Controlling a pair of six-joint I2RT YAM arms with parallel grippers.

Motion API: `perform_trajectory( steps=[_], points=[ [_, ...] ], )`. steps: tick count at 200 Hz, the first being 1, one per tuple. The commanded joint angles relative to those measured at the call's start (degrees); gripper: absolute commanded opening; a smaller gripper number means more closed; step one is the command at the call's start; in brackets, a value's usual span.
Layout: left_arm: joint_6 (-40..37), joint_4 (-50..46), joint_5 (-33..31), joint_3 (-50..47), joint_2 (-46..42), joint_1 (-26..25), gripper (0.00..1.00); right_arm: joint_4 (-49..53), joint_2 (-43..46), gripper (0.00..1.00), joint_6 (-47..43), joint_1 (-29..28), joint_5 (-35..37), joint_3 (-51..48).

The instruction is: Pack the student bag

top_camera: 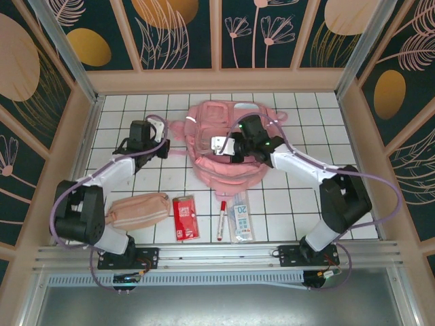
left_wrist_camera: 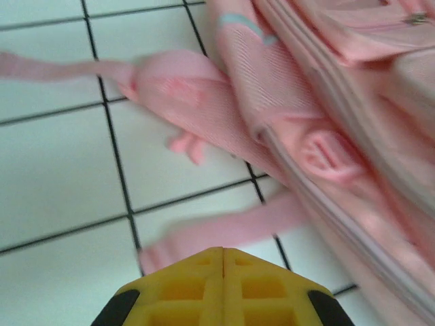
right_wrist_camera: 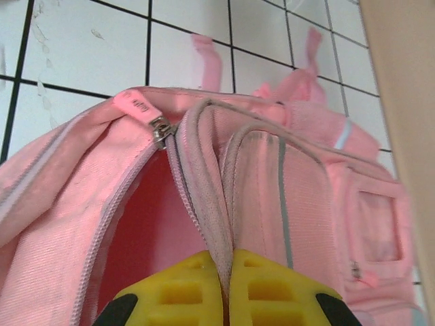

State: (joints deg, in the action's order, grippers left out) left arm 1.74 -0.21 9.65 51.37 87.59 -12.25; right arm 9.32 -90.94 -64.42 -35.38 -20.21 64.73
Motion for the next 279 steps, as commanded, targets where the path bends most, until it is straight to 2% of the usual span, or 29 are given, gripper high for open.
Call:
perform_trajectory(
  steps=[1,10,19,26,38,49,75,98,125,145,169,184,205,224,262,279],
  points=[
    [-4.96,0.46,2.90,6.45,4.43,0.03,0.00,-3.29,4.08,0.00,-4.52,0.88,-3.64,-0.05],
    [-6.59,-0.03,12.94,8.29,5.21,-0.02,0.00,-4.05,4.13,0.00,-4.19,0.96,-3.58,0.17],
    [-7.38,0.10,25.80,9.16,4.70,-0.11,0.00,-4.61,3.93,0.00,-3.86,1.10,-3.44,0.59],
    [-6.22,1.91,33.79,8.64,3.52,-0.31,0.13,-4.94,3.81,0.00,-3.13,1.42,-3.79,1.02],
    [-3.94,4.85,41.98,6.53,0.94,-1.17,0.38,-5.93,3.81,0.00,-1.54,2.50,-5.55,1.62],
    [-6.55,4.15,46.10,4.73,-1.27,-2.29,0.47,-6.85,3.84,0.00,-0.23,3.39,-7.16,1.80],
    [-15.25,0.23,44.81,-2.88,-4.74,-5.45,0.49,-7.03,4.00,0.00,0.44,3.69,-8.94,2.20],
    [-13.46,6.53,42.68,-8.36,-6.51,-8.28,0.50,-6.96,4.11,0.00,1.16,3.70,-9.74,2.20],
    [-8.75,12.10,38.27,-8.82,-6.44,-9.63,0.51,-6.74,4.23,0.00,1.84,3.69,-10.20,2.07],
    [-7.69,12.48,32.83,-7.58,-5.61,-9.63,0.51,-6.16,4.28,0.00,1.76,3.69,-10.03,1.98],
    [-8.26,12.55,30.35,-6.46,-3.80,-9.63,0.50,-6.31,4.75,0.00,1.53,3.64,-9.94,1.55],
    [-9.78,13.81,31.01,-6.75,-2.69,-9.72,0.45,-6.25,4.89,0.00,1.21,3.50,-9.94,1.44],
    [-13.01,15.55,31.93,-7.80,-1.64,-10.15,0.31,-6.02,4.90,0.00,0.80,3.26,-9.86,1.41],
    [-13.60,17.97,31.32,-8.56,-1.33,-10.60,0.30,-5.75,5.03,0.00,0.57,2.91,-9.76,1.36],
    [-13.65,23.84,36.89,-10.56,-1.17,-11.04,0.31,-5.09,4.89,0.00,-0.34,2.79,-9.20,1.04],
    [-13.78,22.83,36.32,-9.93,-0.07,-11.13,0.18,-5.05,4.98,0.00,-0.37,2.77,-9.15,0.87]
  ],
)
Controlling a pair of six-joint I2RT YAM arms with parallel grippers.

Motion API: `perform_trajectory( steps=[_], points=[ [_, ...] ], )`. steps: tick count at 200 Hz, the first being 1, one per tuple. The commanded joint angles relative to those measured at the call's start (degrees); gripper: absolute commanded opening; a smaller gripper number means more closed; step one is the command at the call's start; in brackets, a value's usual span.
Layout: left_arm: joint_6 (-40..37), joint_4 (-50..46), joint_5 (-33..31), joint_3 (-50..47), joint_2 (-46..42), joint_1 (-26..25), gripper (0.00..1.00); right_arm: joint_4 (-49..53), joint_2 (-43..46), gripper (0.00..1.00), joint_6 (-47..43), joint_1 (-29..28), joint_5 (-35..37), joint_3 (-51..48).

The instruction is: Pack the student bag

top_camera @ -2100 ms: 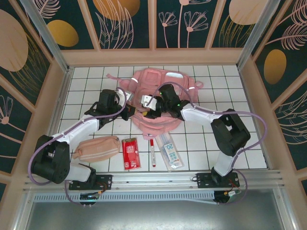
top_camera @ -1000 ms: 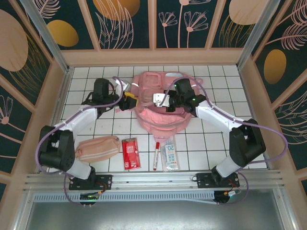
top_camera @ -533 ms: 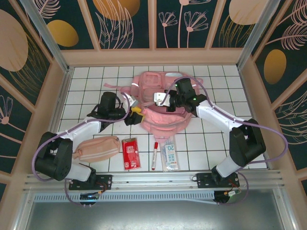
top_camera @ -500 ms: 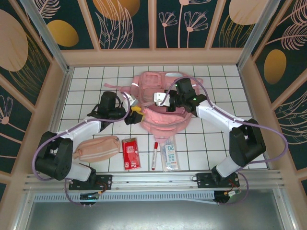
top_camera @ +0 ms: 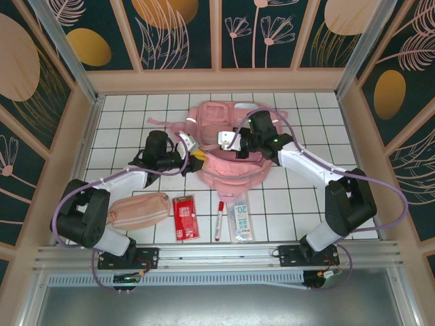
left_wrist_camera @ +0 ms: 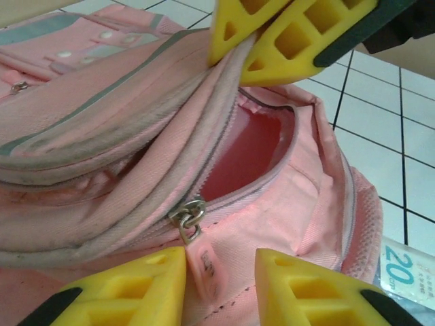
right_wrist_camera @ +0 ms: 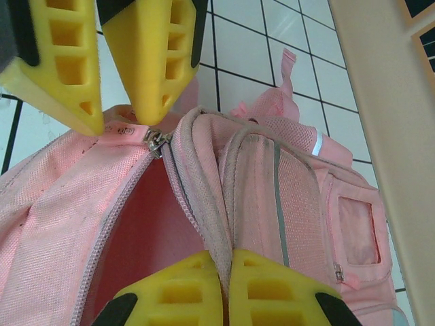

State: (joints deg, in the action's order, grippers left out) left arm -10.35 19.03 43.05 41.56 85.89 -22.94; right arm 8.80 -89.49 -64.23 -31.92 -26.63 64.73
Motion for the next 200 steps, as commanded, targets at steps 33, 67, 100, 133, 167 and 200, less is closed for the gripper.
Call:
perform_trajectory(
  steps=[33,67,100,133,167,200],
  points=[
    [0.11,1.32,-4.22,1.58,3.98,-0.38,0.14,-4.39,3.87,0.00,-0.81,-0.65,-2.37,0.78],
    [4.25,4.15,-0.51,1.77,4.72,-0.36,0.35,-4.19,4.06,0.00,-0.93,-0.66,-2.11,0.49],
    [10.88,10.51,6.51,-0.02,5.59,-0.41,0.43,-3.90,4.23,0.00,-1.16,-0.69,-1.95,0.40],
    [13.59,10.57,-3.93,-0.69,6.05,-0.36,0.35,-3.71,4.33,0.00,-1.25,-0.81,-1.93,0.35],
    [14.94,11.92,-3.69,0.40,7.36,-0.40,0.13,-3.96,4.64,0.00,-1.34,-1.06,-1.93,0.07],
    [8.85,8.04,-3.97,1.08,6.35,-0.26,0.00,-3.28,5.03,0.00,-2.52,-0.95,-1.08,-0.19]
  ],
)
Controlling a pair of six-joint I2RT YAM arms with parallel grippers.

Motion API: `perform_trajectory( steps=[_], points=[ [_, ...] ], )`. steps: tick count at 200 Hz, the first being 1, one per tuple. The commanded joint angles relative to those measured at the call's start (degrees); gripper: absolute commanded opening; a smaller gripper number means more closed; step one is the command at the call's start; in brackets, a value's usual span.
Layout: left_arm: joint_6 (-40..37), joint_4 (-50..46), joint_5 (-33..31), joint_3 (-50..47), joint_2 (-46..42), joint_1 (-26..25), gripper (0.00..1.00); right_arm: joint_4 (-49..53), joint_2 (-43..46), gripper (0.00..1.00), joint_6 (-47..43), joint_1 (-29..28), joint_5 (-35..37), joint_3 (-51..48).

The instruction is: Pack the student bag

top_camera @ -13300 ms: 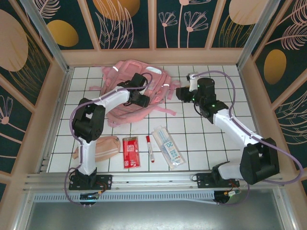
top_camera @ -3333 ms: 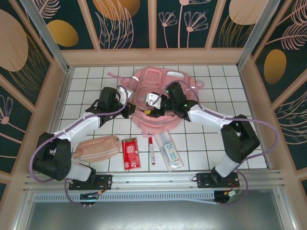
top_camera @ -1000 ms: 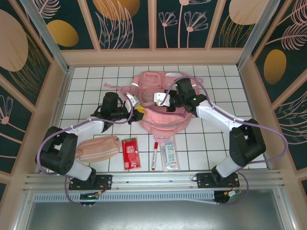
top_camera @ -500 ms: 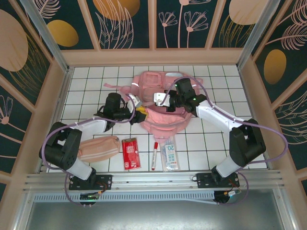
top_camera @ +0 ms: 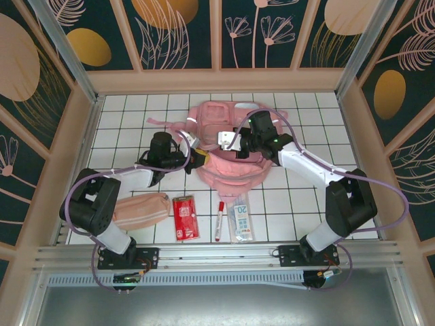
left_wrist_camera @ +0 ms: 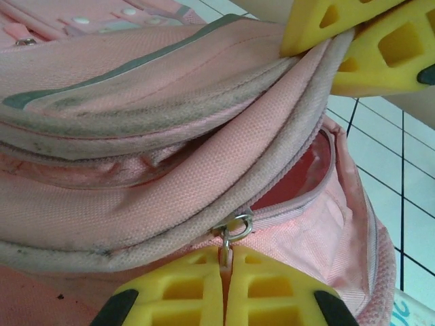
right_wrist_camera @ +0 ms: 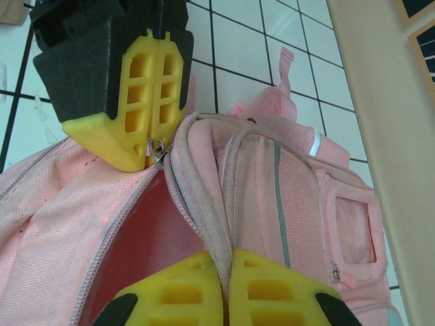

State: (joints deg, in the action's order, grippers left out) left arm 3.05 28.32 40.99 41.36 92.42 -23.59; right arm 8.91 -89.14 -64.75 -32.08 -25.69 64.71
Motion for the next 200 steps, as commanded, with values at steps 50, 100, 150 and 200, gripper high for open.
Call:
perform_trajectory(
  steps=[50,100,150,200],
  points=[
    [-4.24,-5.02,-4.02,1.66,-1.43,7.72,0.00,-2.73,5.89,0.00,-4.02,-0.67,-1.34,-2.02],
    [-10.98,-14.55,-9.15,8.92,0.20,10.50,0.00,-2.90,8.20,0.00,-6.84,-1.61,0.12,-4.81],
    [-21.97,-21.70,-21.37,19.59,10.12,10.65,0.00,-3.09,9.69,0.00,-7.96,-3.78,-0.91,-5.58],
    [-19.01,-25.98,-24.47,32.67,20.38,10.71,0.00,-4.26,8.37,0.00,-8.81,-6.73,-2.29,-5.21]
  ],
)
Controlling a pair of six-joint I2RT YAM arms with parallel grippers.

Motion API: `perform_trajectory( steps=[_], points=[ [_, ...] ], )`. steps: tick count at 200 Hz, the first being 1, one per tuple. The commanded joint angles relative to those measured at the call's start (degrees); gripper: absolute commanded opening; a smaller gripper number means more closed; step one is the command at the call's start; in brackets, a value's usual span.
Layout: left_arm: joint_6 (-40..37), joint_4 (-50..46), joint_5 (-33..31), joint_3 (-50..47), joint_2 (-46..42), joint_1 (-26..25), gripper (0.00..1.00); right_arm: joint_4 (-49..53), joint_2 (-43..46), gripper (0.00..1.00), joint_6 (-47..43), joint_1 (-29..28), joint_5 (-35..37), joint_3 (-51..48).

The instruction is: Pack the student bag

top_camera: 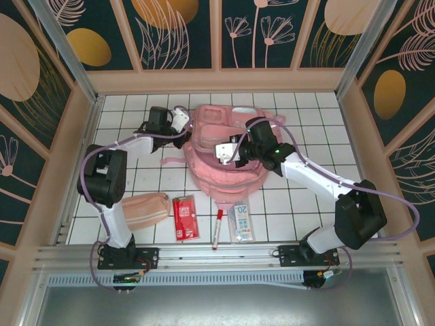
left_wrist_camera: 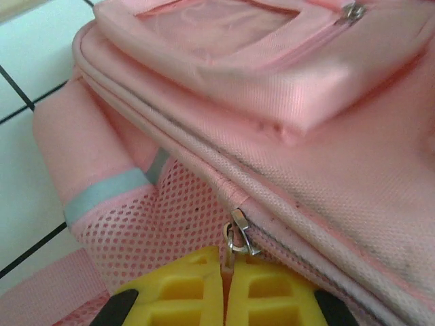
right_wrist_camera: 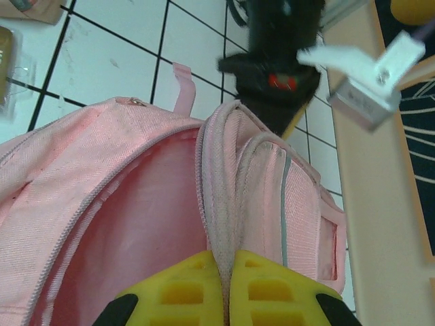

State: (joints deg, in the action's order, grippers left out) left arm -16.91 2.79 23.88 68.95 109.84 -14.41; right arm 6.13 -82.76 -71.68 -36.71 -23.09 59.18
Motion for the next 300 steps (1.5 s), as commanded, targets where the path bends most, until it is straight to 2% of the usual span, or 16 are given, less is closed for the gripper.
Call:
perform_trajectory(
  steps=[1,33,76,92,104,116,126,143,152,168,183,227,259,271,285,300],
  points=[
    [1.15,-0.34,-7.40,5.25,3.07,1.51,0.00,-1.57,1.99,0.00,-1.80,-2.16,-4.92,0.23],
    [6.28,0.00,-9.02,10.08,6.49,1.80,0.06,-6.79,0.35,0.00,3.26,-2.11,-4.59,-0.65],
    [8.09,3.62,-6.37,4.44,-0.36,3.06,0.36,-13.09,-3.28,0.00,13.98,1.20,-1.14,-0.33],
    [9.61,0.55,-2.05,3.24,-4.05,4.55,0.46,-17.68,-3.65,0.00,20.53,2.74,-0.46,-1.08],
    [8.94,-2.12,2.41,1.71,-7.23,5.13,0.48,-19.35,-3.97,0.00,24.02,3.40,0.02,-0.82],
    [5.84,-2.40,7.96,-1.79,-11.17,5.15,0.49,-20.19,-4.00,0.00,26.47,4.25,-1.64,-0.47],
    [0.14,-2.21,15.69,-5.36,-15.50,5.02,0.50,-19.89,-3.89,0.00,27.26,4.86,-4.49,0.03],
    [-10.97,-2.31,25.44,-10.71,-20.34,4.56,0.64,-18.28,-3.65,0.00,24.83,4.98,-6.32,1.04],
    [-15.10,-1.38,25.65,-12.78,-22.23,3.74,0.75,-15.76,-3.37,0.00,21.05,4.98,-7.53,1.94],
    [-20.76,-0.67,19.21,-14.44,-23.46,1.45,0.81,-11.99,-3.03,0.00,14.99,4.98,-8.82,3.81],
    [-24.83,-1.22,13.85,-12.21,-22.14,-0.31,0.82,-7.76,-3.34,0.00,9.50,4.73,-7.45,6.28],
    [-28.94,3.85,7.29,-5.18,-16.31,-3.80,0.83,-1.13,-2.42,0.00,-1.47,2.53,-0.53,11.61],
    [-27.90,14.76,8.54,-7.04,-14.39,-5.01,0.81,-0.54,-1.96,0.04,-3.99,0.78,2.66,11.93],
    [-27.54,15.98,9.66,-6.93,-13.43,-5.27,0.76,-1.08,-1.88,0.09,-3.39,0.19,3.65,11.36],
    [-26.66,15.92,9.95,-6.55,-12.64,-5.59,0.63,-3.75,-1.51,0.19,-0.90,-0.81,5.51,9.92],
    [-21.61,16.76,8.41,-5.59,-12.02,-5.60,0.52,-8.49,0.42,0.33,5.03,-1.26,5.68,7.03]
  ],
)
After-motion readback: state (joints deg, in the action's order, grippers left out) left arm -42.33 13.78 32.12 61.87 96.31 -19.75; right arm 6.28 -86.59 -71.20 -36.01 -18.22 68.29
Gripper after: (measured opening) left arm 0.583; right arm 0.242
